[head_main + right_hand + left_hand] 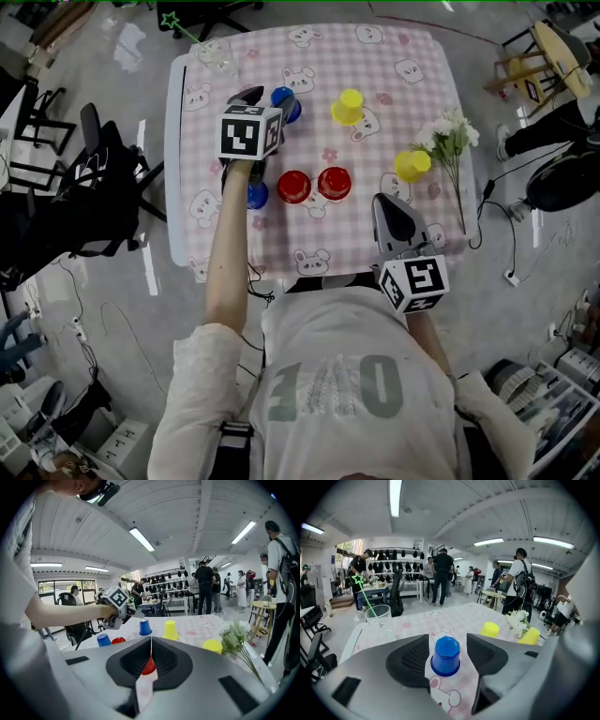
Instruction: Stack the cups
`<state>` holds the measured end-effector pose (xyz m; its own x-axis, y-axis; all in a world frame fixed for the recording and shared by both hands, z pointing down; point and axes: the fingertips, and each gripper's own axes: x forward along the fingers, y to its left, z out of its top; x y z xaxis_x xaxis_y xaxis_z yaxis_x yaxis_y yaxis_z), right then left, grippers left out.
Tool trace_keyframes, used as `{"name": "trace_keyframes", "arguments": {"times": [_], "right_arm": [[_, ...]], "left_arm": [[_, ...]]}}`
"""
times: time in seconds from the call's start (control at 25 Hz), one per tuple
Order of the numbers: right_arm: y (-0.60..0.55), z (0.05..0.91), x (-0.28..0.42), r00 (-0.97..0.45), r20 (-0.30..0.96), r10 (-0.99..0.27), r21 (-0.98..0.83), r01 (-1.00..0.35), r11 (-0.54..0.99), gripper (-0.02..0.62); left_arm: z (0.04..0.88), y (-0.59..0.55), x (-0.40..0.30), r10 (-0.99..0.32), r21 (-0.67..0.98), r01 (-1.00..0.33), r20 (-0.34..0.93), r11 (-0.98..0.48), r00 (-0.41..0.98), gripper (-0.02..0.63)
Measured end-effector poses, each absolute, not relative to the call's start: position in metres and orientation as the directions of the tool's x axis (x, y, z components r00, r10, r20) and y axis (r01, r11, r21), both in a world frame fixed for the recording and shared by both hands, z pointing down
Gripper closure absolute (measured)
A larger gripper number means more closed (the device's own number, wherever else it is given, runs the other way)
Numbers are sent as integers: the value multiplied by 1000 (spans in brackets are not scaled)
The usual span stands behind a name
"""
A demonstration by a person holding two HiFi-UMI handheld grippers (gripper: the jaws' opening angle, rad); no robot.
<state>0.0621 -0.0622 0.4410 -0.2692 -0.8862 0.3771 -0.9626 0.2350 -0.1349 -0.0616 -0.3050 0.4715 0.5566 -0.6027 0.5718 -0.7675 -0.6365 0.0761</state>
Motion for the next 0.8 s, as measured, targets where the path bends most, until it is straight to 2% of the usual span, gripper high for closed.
{"name": "trace_keyframes", "arguments": {"times": [0.28,0.48,0.8], "right_arm": [[-73,444,88,-258,384,-886,-158,-964,213,566],[-80,445,95,-269,380,-885,-155,-962,226,566],[-90,442,93,-304,379,-874,-152,-952,265,566]], "left_arm": [[502,-314,-59,-550,54,-781,681,-622,484,373],[505,-313,-58,-542,72,-791,690,-608,479,385],[434,-278,-67,-598,46,-758,584,-650,549,388]]}}
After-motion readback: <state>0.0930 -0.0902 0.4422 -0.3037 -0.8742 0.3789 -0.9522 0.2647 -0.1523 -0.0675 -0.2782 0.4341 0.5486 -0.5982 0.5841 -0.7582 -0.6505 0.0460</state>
